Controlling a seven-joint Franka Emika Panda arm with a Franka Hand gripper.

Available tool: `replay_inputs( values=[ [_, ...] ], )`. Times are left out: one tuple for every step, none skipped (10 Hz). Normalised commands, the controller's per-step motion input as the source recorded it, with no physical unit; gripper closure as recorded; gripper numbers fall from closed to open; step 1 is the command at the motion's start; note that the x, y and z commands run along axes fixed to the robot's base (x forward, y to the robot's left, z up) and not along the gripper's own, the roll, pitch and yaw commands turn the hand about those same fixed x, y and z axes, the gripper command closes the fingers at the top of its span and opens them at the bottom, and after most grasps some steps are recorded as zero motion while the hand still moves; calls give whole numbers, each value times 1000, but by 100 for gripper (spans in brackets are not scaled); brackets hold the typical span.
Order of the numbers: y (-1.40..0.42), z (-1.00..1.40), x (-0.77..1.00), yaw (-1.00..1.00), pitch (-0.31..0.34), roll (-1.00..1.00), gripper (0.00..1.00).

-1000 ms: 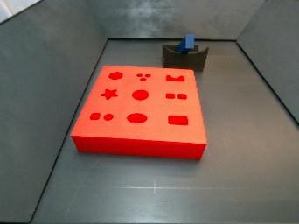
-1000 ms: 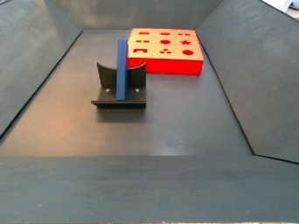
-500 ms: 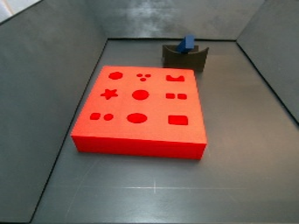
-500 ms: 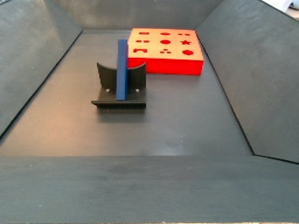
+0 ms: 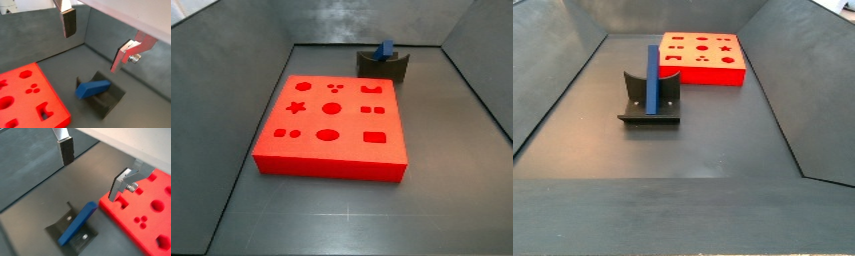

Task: Pick up the rectangle object. Move up. Place the rectangle object on the fixture. Regrasp the rectangle object. Move to above the board. Insert the rectangle object.
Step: Regrasp the rectangle object.

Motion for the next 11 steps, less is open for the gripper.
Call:
replay_inputs(
  values=[
    [-23,3,20,-1,32,1000,0],
    [-23,-2,27,2,39,1000,0],
    [-26,-2,41,7,56,1000,0],
    [-28,-2,55,13,71,1000,0],
    [-34,-3,68,21,91,1000,0],
    [-37,-1,78,32,117,1000,0],
    [-40,-3,85,55,154,1000,0],
    [-43,-5,93,83,189,1000,0],
    [-47,-4,96,127,212,869,0],
    [-51,-4,100,144,204,740,0],
    [-49,-8,101,180,179,486,0]
  ],
)
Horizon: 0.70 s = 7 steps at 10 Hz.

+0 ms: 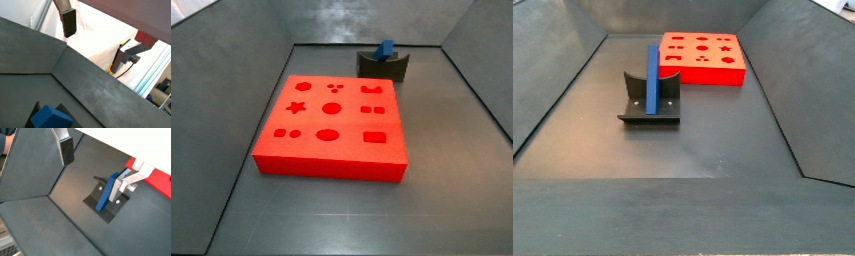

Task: Pick up the rectangle object. Move up. Place the rectangle object on the fixture. Regrasp the rectangle object. Move to above the board. Insert the rectangle object.
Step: Regrasp the rectangle object.

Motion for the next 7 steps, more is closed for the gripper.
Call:
replay_inputs(
  values=[
    [-42,-2,95,200,151,330,0],
    [-36,3,88,211,114,232,0],
    [-40,0,79,213,76,185,0],
    [-46,-8,79,206,44,162,0],
    [41,-1000,29,276,68,278,0],
    [41,-1000,32,254,58,274,0],
    [37,-1000,42,228,18,253,0]
  ],
)
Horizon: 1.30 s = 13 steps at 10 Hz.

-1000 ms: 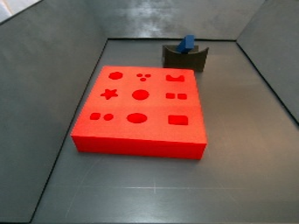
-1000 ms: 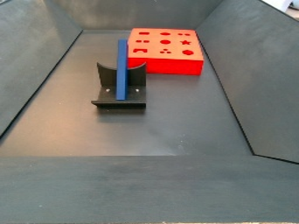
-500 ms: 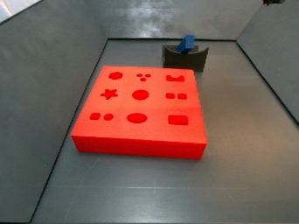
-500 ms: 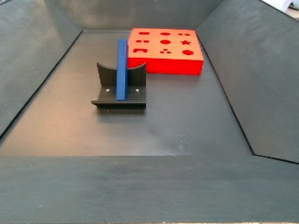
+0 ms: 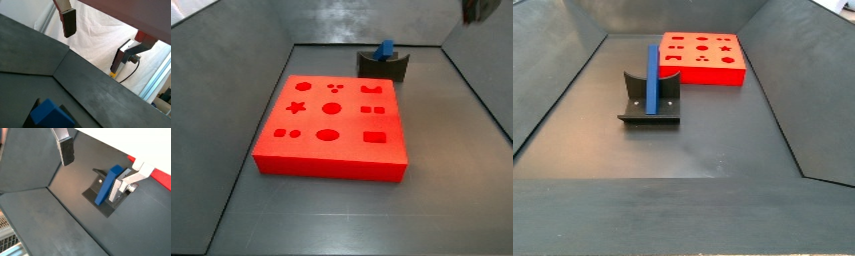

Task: Pick up the rectangle object. Move up. Place the rectangle object on the fixture. Regrasp the rectangle object. Move to above the board. Insert the rectangle object.
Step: Regrasp the rectangle object.

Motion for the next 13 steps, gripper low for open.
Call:
replay_inputs(
  values=[
    [30,-1000,55,197,-31,196,0],
    [25,-1000,67,168,-64,154,0],
    [22,-1000,79,124,-102,116,0],
    [21,-1000,85,102,-116,101,0],
    [18,-1000,99,42,-119,85,0],
    [15,-1000,106,22,-117,82,0],
    [11,-1000,113,-5,-100,84,0],
    [8,-958,123,-30,-73,84,0],
    [3,-741,108,-41,-38,81,0],
    [-1,-634,102,-40,-24,81,0],
    [-4,-480,89,-32,-4,82,0],
    [-1,-282,84,-21,15,75,0],
    [0,0,0,0,0,0,100]
  ],
)
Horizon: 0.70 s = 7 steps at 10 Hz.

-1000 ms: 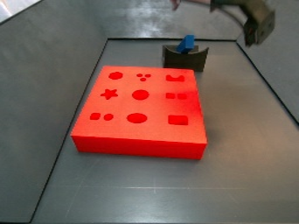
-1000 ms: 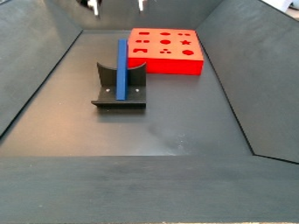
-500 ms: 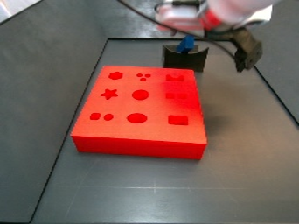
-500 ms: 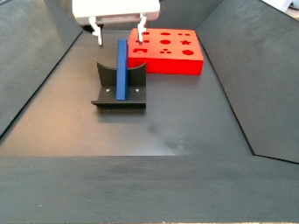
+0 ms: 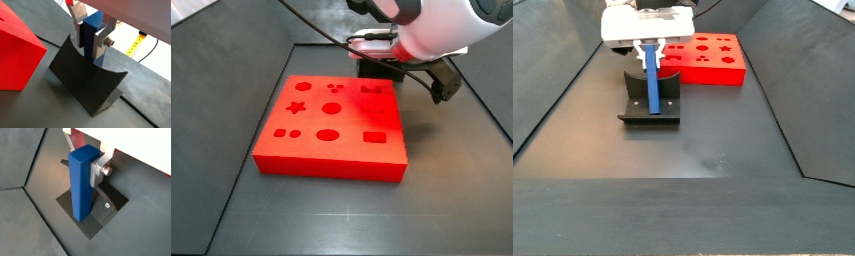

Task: Pick up the rectangle object. Move up. Place the rectangle object on the fixture. Regrasp the rectangle object. Move to above the board. Insert the rectangle object.
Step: Move to above the board.

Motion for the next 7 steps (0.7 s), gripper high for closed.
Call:
replay_inputs(
  values=[
    [-295,1000,221,-442,-35,46,100],
    [-293,1000,219,-434,-25,46,100],
    [-275,1000,201,-384,55,59,100],
    [-258,1000,189,-303,166,47,100],
    [-251,1000,181,-231,231,50,100],
    [-245,1000,180,-155,276,51,100],
    [-240,1000,179,-76,316,54,100]
  ],
)
